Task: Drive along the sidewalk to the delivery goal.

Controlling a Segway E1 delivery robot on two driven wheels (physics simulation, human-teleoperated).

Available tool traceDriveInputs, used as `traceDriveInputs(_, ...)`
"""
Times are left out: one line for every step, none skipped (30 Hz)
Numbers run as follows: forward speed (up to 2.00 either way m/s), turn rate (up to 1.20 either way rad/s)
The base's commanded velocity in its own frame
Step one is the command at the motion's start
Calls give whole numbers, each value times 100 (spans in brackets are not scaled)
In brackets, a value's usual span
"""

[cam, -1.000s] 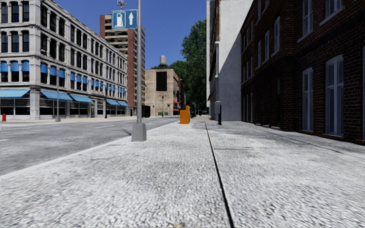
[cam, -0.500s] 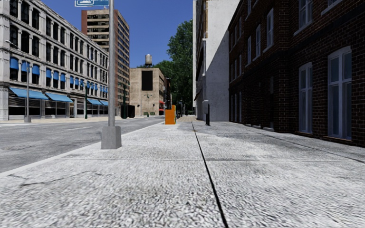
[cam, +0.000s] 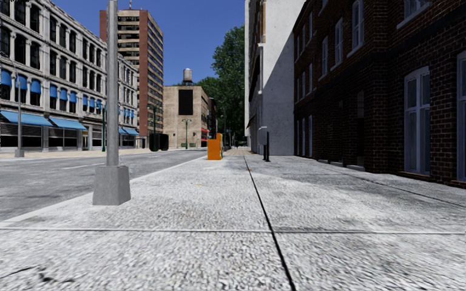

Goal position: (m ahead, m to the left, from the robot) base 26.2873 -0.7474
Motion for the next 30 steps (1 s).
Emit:
traceDriveInputs(200,-31)
traceDriveInputs(200,-31)
traceDriveInputs(200,-31)
traceDriveInputs(200,-32)
traceDriveInputs(200,-32)
traceDriveInputs(200,-32)
traceDriveInputs(200,-29)
traceDriveInputs(200,-15)
traceDriveInputs(200,-5)
traceDriveInputs(200,-5)
traceDriveInputs(200,0)
traceDriveInputs(200,0)
traceDriveInputs(200,0)
traceDriveInputs(200,0)
traceDriveInputs(200,0)
traceDriveInputs(200,0)
traceDriveInputs(200,0)
traceDriveInputs(200,0)
traceDriveInputs(200,0)
traceDriveInputs(200,0)
traceDriveInputs(200,0)
traceDriveInputs(200,0)
traceDriveInputs(200,0)
traceDriveInputs(200,0)
traceDriveInputs(200,0)
traceDriveInputs(200,0)
traceDriveInputs(200,0)
traceDriveInputs(200,0)
traceDriveInputs(200,0)
traceDriveInputs(200,0)
